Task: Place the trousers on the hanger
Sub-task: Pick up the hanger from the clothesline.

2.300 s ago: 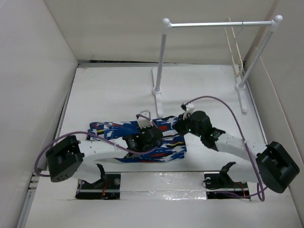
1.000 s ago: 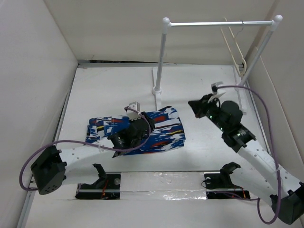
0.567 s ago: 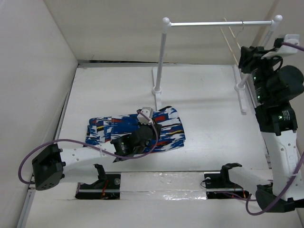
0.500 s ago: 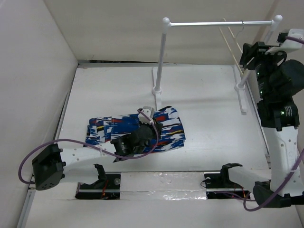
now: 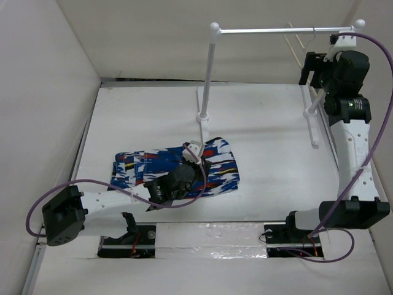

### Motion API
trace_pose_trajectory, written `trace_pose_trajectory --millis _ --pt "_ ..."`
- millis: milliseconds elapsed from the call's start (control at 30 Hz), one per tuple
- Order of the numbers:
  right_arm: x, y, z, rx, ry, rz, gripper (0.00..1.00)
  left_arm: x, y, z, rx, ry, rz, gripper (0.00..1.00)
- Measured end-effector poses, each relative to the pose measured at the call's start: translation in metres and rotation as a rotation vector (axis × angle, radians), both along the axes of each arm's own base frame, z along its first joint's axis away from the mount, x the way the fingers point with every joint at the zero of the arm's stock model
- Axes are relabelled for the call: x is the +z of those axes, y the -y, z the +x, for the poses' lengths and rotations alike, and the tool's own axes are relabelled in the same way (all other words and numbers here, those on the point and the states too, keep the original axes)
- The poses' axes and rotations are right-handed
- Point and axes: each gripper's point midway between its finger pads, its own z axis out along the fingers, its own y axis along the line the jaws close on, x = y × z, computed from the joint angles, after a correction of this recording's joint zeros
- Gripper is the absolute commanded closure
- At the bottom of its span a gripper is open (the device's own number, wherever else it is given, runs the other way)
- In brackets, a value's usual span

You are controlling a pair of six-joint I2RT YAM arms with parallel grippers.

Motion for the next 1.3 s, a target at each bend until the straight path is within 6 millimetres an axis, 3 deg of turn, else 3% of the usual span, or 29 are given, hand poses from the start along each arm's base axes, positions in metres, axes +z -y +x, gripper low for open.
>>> trace_pose_trajectory --millis 167,233,333,433,567,700,900,1100,1300 --pt "-0.013 0.024 0.009 -0.017 -0.033 0.016 0.18 0.001 -0.001 -0.004 -0.024 0.003 -0.008 0.91" --pt "-0.017 0.022 0.012 0.0 -0.041 0.022 0.22 0.004 0.002 -0.006 -0.038 0.005 -0.021 0.91" --pt "-0.025 0.015 0.016 0.042 -0.056 0.043 0.45 0.005 0.003 -0.008 -0.052 0.005 -0.028 0.91" --pt "-0.04 0.011 0.018 0.062 -0.075 0.073 0.58 0.009 0.003 -0.01 -0.064 0.007 -0.039 0.91" --pt "-0.061 0.008 0.02 0.065 -0.116 0.103 0.62 0.019 0.0 -0.012 -0.069 0.021 -0.07 0.91" --pt "-0.064 0.005 0.021 0.081 -0.119 0.116 0.67 0.024 -0.001 -0.013 -0.069 0.028 -0.086 0.91" --pt "-0.07 0.001 0.023 0.095 -0.112 0.139 0.96 0.024 -0.001 -0.013 -0.069 0.028 -0.086 0.9" --pt "-0.063 -0.01 0.019 0.137 -0.071 0.188 1.0 0.023 -0.001 -0.012 -0.068 0.027 -0.085 0.84" --pt "-0.023 -0.018 0.002 0.158 0.045 0.209 1.0 0.023 0.0 -0.012 -0.066 0.026 -0.091 0.68"
